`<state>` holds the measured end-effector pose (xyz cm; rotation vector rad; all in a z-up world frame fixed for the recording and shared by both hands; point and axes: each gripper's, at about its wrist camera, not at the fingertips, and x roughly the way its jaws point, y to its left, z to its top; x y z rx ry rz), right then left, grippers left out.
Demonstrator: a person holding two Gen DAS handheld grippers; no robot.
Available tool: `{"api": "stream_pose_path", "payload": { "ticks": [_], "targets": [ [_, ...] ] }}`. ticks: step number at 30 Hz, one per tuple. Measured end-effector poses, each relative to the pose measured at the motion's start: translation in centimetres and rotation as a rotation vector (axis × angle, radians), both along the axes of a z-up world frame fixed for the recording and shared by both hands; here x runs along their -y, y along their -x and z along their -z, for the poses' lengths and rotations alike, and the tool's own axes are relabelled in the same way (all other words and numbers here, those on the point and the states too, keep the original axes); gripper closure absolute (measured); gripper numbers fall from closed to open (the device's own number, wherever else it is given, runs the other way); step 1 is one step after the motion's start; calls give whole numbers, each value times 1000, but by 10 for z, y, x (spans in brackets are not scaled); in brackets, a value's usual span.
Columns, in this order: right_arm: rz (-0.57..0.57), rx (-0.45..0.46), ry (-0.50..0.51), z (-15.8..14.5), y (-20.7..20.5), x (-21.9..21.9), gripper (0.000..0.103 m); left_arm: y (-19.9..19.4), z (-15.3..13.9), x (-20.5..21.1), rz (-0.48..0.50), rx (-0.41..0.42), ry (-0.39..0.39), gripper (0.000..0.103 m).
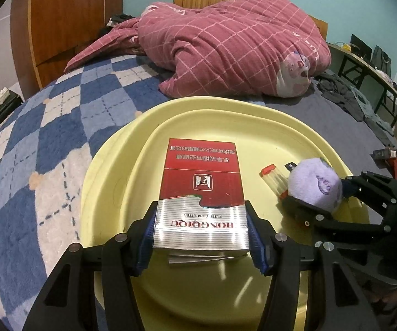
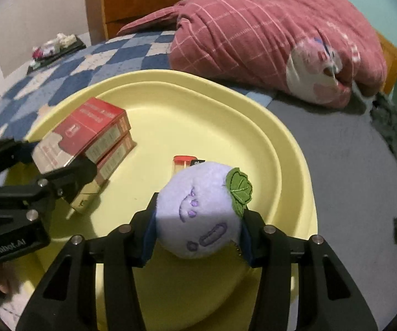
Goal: Organize objects
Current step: 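Carry the pack and plush toy over the yellow tray with both tools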
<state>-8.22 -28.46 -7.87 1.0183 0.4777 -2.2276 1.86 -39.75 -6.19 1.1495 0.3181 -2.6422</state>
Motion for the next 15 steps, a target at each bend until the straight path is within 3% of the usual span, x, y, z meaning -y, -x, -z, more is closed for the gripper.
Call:
{"api": "stream_pose_path", "payload": {
  "ticks": [9,12,13,15],
  "targets": [
    [5,8,3,-2,-2,2,48,-5,-3,-4,-1,-9,8,46],
    [0,-22,-11,-5,-7,3,41,-8,-6,-7,-7,-15,24,36],
    [4,-31,-17,-6,-8,2,38,-10,-8,-7,-12,-27,26,25],
    [-7,-22,4,-8,-9,0,27,-15,-12,-8,-19,-47,32,15]
  ]
}}
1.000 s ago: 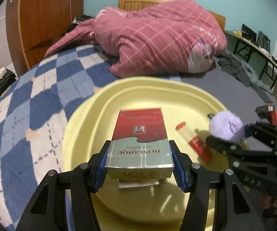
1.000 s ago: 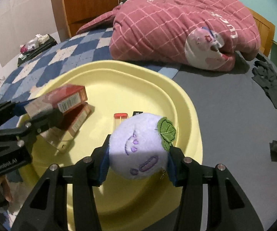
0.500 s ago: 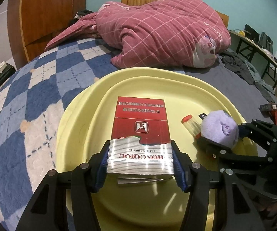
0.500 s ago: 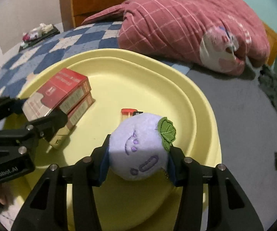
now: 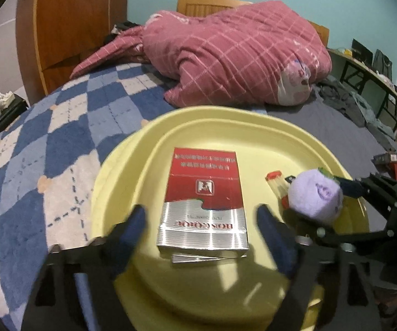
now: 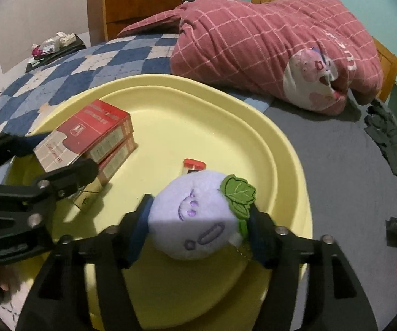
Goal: Organize objects
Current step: 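Open both tools to release the pack and plush into the tray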
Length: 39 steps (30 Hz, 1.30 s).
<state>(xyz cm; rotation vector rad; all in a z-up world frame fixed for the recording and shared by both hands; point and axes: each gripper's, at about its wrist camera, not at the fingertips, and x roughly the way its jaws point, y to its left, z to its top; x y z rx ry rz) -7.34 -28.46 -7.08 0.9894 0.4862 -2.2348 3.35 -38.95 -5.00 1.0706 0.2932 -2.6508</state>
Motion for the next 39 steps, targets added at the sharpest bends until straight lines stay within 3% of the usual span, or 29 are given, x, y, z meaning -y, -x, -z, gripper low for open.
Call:
{"api": "stream_pose_path", "payload": {
  "ticks": [2,3,5,8,27,39],
  "targets": [
    [-5,-14,2,-4,-4,-1,19,-3,-4,-2,6,-6,-2,9],
    [-4,-26,2,-6,-7,-1,12,-6,-6,-4,19,-11,-9,0],
    [3,-45,9,-10,-10,-3,0,-10,-12,-6,21,-16,8,0],
    [18,-45,32,-17,-11,-10,0,-15,-19,-7,1,-24,35,0],
    [93,-32,57,-33,-8,-38,0,-21,-39,-14,10,-32,27,0],
    [216,-56,94,-64,-10,-125,0,-33,-72,-52,33,-67,14,0]
  ]
}}
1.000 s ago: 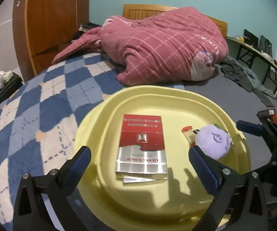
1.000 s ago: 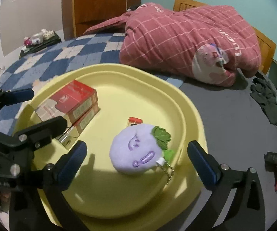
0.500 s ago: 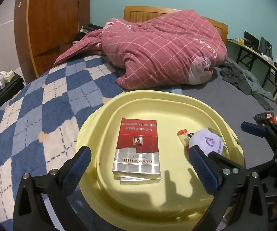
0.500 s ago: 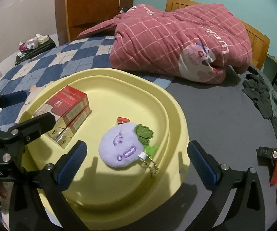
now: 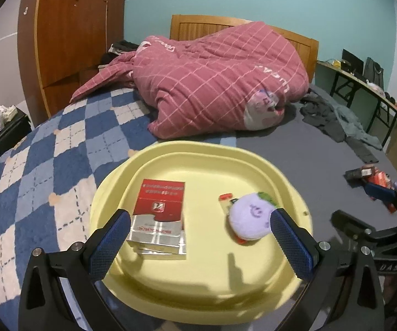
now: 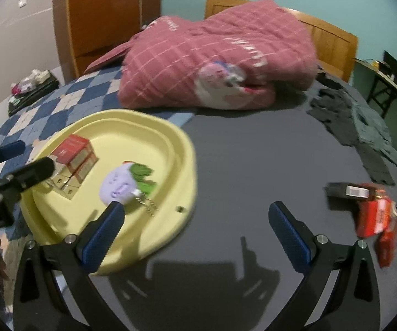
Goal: Organize objects
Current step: 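Open both tools to release the pack and plush into the tray, then move both tools back toward the remaining packs on the bed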
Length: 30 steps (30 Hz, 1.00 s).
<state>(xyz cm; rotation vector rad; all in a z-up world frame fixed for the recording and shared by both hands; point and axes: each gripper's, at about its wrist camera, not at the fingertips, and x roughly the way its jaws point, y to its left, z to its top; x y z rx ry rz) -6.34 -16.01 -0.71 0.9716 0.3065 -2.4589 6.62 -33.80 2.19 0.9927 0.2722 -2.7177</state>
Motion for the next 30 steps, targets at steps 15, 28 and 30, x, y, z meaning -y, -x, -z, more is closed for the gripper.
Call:
{"api": "stream_pose_path", "payload": {
  "ticks": [15,28,30],
  "targets": [
    [122,-59,48,-47,-13,-86,0,-20,-54,-70,64,-62,22,0],
    [281,-32,25,-26,5,-205,0,36,-29,-148,184,2,7,0],
    [311,-21,23,-21,8,-226,0,48,-23,-163,204,8,0,0]
  ]
}}
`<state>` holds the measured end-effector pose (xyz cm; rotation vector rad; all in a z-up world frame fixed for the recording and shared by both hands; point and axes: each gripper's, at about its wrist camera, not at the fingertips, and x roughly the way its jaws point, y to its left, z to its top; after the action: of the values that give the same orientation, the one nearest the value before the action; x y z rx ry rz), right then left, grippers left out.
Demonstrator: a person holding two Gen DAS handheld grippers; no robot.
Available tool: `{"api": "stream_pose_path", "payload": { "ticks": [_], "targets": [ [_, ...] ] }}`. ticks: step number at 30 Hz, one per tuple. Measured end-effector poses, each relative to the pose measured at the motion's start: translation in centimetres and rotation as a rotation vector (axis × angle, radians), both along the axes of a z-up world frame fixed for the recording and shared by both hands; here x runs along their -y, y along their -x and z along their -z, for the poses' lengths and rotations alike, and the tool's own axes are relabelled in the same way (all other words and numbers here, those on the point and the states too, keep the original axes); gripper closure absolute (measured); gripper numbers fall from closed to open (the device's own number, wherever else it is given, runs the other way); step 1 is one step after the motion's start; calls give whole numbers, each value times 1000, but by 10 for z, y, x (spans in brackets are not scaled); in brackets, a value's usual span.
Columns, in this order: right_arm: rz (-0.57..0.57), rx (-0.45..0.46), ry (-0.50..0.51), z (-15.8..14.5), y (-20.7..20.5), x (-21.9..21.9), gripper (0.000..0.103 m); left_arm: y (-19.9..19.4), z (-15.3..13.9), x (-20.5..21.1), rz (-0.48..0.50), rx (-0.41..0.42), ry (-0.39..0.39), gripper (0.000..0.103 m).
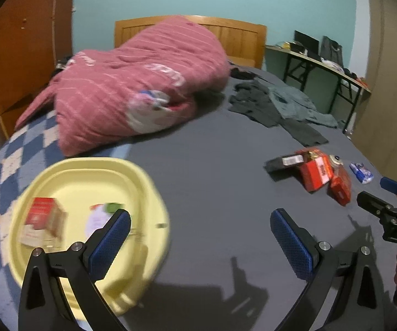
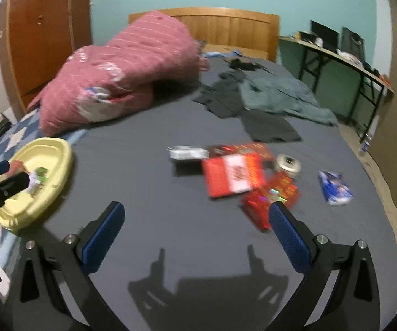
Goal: Organize objects
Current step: 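Move both tools back toward the remaining packs on the bed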
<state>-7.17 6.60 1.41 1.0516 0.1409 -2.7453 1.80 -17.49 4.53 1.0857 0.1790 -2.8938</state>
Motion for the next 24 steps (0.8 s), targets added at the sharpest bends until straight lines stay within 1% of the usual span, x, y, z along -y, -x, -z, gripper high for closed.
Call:
{"api": "stream_pose_path", "payload": {
  "ticks": [7,10,13,16,18,22,24],
  "targets": [
    [56,17,-19,15,10,-60,0,51,30,-49,90,42,-8,0],
    [82,26,-27,23,18,-82,0,71,41,-65,129,44,-4,0],
    [116,49,-9,32,28,-101,0,96,55,-74,146,58,-6,0],
    [126,59,20,40,37,-109,0,122,67,-82,162,72,-1,0],
    [102,46,27,44,41,-108,0,137,73,-85,175,74,5,0],
    [22,15,-13,49,52,-97,0,159,86,-91,196,79,9,0],
    [2,3,-30,51,59,-96,0,168,91,-92,194,80,5,0]
  ]
}}
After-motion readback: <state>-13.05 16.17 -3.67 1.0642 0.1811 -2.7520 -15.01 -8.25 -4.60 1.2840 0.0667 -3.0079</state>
